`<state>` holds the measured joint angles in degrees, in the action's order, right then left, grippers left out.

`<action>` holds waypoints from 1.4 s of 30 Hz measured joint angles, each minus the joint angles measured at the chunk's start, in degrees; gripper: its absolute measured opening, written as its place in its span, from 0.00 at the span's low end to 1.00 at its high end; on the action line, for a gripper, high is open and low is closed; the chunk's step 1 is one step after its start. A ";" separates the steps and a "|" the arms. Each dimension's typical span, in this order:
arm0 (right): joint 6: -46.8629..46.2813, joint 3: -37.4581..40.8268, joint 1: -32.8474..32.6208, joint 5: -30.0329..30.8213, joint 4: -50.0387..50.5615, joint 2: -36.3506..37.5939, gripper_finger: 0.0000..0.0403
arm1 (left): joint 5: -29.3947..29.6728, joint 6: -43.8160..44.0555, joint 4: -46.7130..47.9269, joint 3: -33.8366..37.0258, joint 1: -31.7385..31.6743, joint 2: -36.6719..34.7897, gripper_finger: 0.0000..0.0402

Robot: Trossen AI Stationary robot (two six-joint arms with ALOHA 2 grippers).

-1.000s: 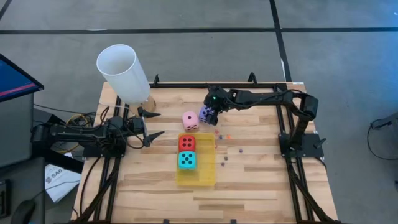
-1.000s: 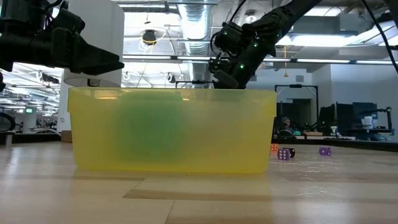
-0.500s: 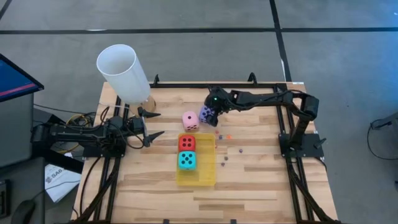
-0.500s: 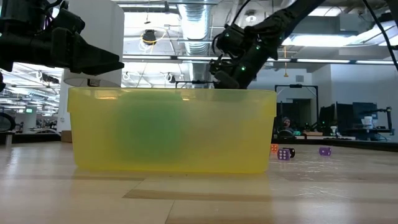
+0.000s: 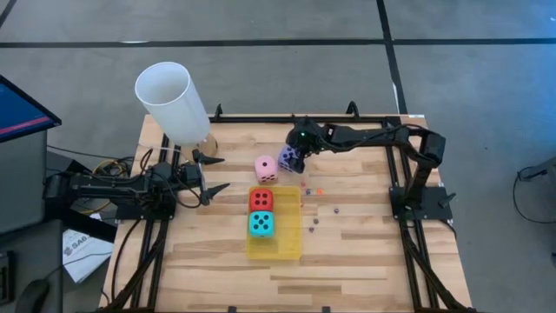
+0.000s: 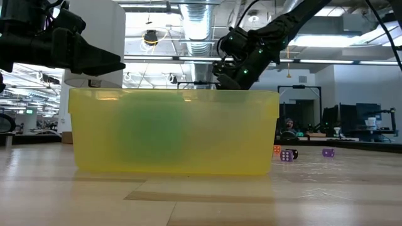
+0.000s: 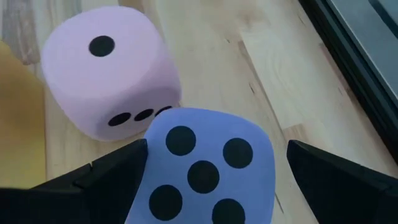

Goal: Pick & Place Dice
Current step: Put the violet die into the yellow bin

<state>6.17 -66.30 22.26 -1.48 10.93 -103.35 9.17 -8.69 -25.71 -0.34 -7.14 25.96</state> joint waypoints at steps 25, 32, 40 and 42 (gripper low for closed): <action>-10.22 -0.92 -4.57 6.14 3.28 3.59 0.95 | 0.00 0.00 0.01 0.00 -0.01 0.02 0.98; -10.32 2.64 -3.09 6.04 -0.47 2.60 0.95 | 0.01 0.13 0.00 0.00 -0.02 0.02 0.98; -10.45 3.79 -2.58 5.84 -6.05 1.46 0.95 | 0.00 0.15 -0.03 0.00 -0.02 0.01 0.98; -10.41 3.87 -2.69 5.70 -5.42 0.96 0.95 | 0.01 0.15 -0.03 0.00 -0.01 0.02 0.98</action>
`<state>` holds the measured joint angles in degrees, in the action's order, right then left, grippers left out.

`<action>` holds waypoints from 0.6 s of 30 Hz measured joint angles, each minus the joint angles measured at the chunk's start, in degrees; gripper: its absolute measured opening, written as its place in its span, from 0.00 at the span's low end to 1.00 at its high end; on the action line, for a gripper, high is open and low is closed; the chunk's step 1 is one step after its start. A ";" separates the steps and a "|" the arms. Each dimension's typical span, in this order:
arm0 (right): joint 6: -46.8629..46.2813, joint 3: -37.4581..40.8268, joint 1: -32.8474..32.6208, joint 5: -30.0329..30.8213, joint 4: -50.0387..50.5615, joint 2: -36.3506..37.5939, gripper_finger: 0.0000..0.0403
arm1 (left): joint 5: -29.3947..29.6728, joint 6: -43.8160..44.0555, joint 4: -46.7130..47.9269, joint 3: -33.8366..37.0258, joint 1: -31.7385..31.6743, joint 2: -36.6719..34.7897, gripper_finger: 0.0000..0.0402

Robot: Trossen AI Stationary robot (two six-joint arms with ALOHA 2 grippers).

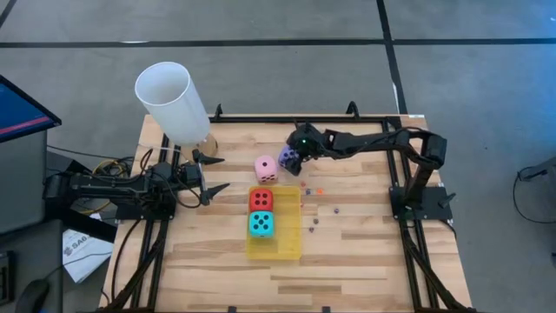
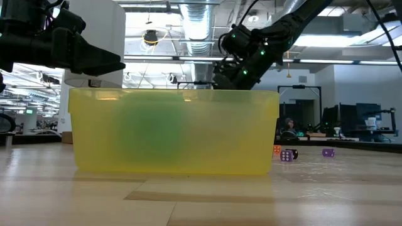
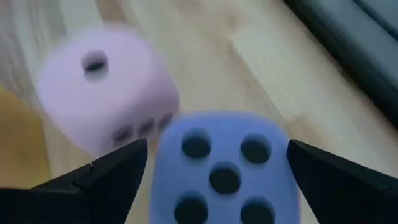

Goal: Pick & Place Dice
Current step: Put the violet die into the yellow bin

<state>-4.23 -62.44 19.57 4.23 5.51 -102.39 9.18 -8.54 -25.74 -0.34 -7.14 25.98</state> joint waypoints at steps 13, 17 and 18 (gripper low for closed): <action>-0.28 -0.22 0.11 -1.43 1.95 -0.77 0.95 | -0.01 0.00 0.00 0.00 -0.01 0.00 0.98; -1.12 -0.30 0.23 -1.69 4.06 -0.70 0.95 | -0.01 0.00 0.02 -0.01 -0.01 0.00 0.98; -1.16 -0.28 0.37 -2.26 4.33 -0.70 0.95 | -0.01 0.00 0.02 0.00 -0.01 0.00 0.98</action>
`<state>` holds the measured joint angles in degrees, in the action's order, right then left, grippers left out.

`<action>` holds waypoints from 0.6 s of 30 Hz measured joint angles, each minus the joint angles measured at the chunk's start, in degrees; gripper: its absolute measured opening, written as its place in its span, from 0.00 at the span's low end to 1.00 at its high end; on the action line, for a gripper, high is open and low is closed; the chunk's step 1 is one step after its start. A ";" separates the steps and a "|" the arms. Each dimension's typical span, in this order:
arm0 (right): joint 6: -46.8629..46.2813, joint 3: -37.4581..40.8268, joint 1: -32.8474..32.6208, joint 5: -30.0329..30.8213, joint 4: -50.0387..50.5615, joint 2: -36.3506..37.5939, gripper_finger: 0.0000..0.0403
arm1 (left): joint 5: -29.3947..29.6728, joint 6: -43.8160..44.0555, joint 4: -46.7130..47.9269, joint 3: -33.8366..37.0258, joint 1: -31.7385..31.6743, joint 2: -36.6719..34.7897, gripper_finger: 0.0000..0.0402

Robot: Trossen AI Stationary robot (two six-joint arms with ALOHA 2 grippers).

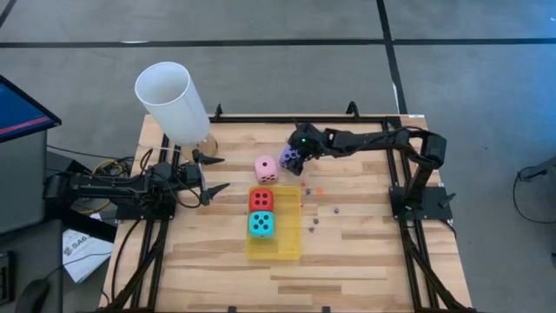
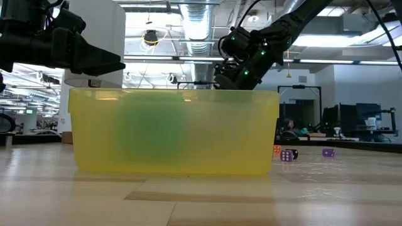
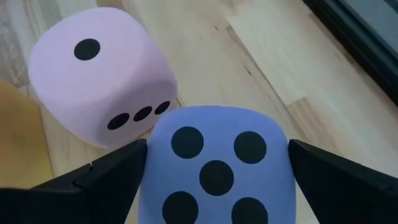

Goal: Pick & Place Dice
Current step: Put the violet die into the yellow bin

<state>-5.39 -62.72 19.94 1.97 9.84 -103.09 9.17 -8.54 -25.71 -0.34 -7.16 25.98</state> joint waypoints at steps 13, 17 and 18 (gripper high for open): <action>3.94 0.29 0.45 -3.44 -2.57 -0.14 0.95 | 0.00 0.00 0.00 0.00 0.01 0.00 0.98; 4.11 0.33 -0.18 -3.42 -3.51 -0.28 0.95 | 0.00 0.00 0.00 0.00 0.01 0.00 0.98; 4.11 0.33 -0.27 -3.44 -3.69 -0.28 0.95 | 0.00 0.00 0.00 0.00 0.02 0.00 0.98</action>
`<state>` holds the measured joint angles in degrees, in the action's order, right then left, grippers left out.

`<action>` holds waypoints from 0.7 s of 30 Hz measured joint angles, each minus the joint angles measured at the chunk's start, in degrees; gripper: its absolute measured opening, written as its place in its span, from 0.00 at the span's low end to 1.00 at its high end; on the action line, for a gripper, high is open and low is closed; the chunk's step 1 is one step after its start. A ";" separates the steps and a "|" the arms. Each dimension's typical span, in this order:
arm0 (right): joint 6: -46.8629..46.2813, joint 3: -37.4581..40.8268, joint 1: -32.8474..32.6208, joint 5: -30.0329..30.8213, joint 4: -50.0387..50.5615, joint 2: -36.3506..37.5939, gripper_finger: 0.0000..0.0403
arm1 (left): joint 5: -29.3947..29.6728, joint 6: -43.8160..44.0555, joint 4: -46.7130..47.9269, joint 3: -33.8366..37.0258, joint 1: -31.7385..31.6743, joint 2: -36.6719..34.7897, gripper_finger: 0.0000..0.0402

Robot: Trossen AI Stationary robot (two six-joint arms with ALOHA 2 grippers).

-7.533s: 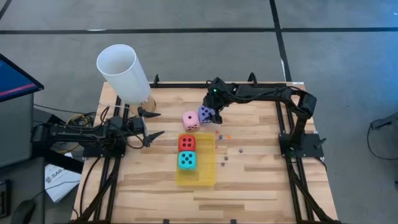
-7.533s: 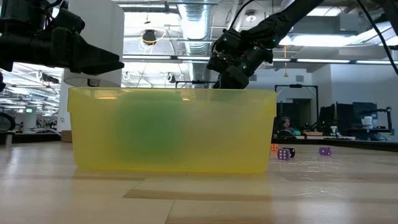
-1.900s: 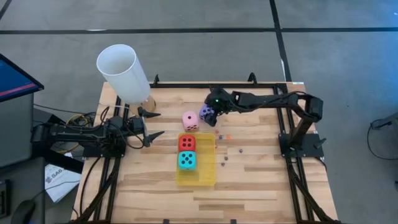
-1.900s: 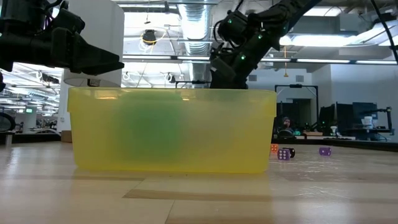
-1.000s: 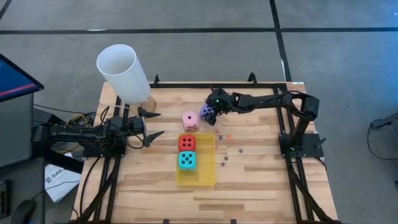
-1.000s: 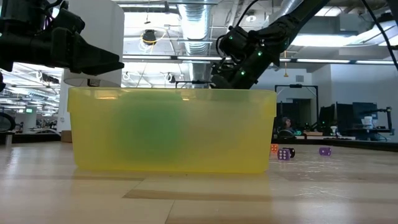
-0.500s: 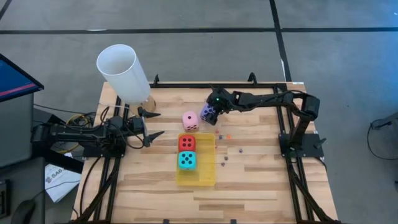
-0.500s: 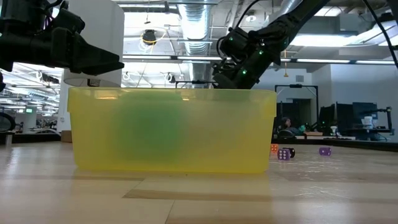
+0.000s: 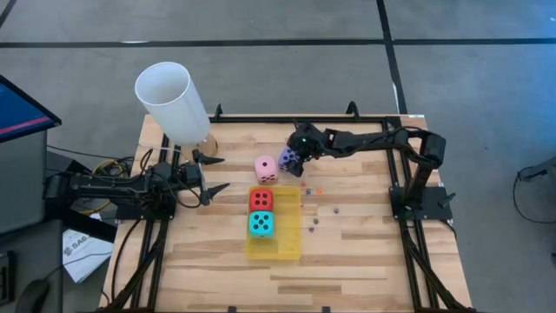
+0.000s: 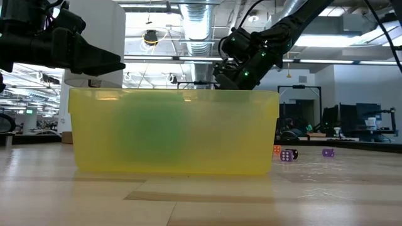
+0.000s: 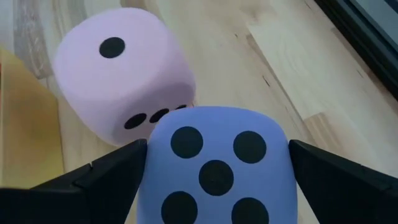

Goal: Pick & Place Dice
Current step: Put the violet die into the yellow bin

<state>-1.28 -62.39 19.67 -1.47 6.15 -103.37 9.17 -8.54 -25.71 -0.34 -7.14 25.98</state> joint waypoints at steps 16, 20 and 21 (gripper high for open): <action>0.20 0.10 -0.16 -0.24 -1.65 -0.11 0.95 | 0.00 0.02 0.00 0.00 -0.02 0.00 0.98; 0.22 -0.09 -0.10 -0.01 -0.38 -0.11 0.95 | 0.00 0.01 0.00 0.00 -0.01 0.00 0.98; 0.20 -0.17 -0.07 -0.03 0.21 -0.11 0.95 | 0.00 0.00 0.00 0.00 -0.02 0.00 0.98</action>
<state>-1.08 -62.56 19.59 -1.50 6.36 -103.48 9.17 -8.54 -25.71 -0.34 -7.16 25.98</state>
